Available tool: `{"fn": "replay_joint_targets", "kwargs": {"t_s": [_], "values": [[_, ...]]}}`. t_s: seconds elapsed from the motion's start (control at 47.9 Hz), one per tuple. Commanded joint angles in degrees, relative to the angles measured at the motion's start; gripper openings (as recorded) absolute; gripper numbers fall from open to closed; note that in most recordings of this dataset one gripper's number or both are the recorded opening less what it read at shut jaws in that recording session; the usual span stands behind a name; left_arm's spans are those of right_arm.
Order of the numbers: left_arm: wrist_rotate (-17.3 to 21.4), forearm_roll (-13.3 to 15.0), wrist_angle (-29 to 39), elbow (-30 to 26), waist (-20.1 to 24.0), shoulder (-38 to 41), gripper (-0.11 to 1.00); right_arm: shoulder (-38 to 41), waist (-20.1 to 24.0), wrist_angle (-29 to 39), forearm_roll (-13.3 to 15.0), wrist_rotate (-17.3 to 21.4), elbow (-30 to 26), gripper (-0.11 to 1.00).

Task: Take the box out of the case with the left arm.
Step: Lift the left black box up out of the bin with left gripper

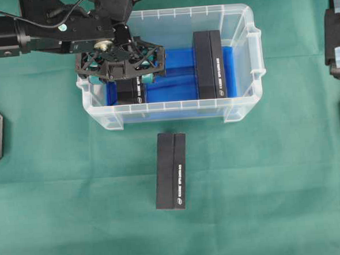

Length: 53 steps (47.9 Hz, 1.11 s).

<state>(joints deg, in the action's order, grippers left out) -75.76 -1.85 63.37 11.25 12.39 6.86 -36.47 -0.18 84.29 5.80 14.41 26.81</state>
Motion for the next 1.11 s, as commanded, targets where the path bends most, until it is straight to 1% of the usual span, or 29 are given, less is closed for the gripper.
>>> {"fn": "replay_joint_targets", "kwargs": {"t_s": [0.0,0.167,0.355,0.627,0.836,0.94,1.087], "values": [[-0.26,0.18,2.11,-3.43,-0.44,-2.72,0.6,-0.09,0.0,0.0,0.09,0.0,-0.53,0.02],[-0.53,0.18,5.63,-7.12,-0.44,-4.22,0.6,-0.09,0.0,-0.09,0.0,0.0,-0.53,0.02],[-0.79,0.18,11.51,-12.39,-0.44,-6.24,0.6,-0.09,0.0,-0.26,0.0,-0.09,-0.53,0.02],[-0.79,0.18,21.27,-21.71,-0.44,-7.91,0.6,-0.09,0.0,-0.26,0.0,-0.09,-0.62,0.02],[-0.62,0.18,26.02,-28.74,-0.44,-7.38,0.6,-0.09,0.0,-0.18,0.09,-0.09,-0.62,0.02],[-0.7,0.18,26.98,-29.71,-0.53,-7.12,0.6,-0.09,0.0,-0.26,0.0,0.0,-0.53,0.02],[-0.88,0.18,27.07,-29.44,-0.7,-7.12,0.6,-0.09,-0.09,-0.18,0.0,0.18,-0.53,0.02]]}}
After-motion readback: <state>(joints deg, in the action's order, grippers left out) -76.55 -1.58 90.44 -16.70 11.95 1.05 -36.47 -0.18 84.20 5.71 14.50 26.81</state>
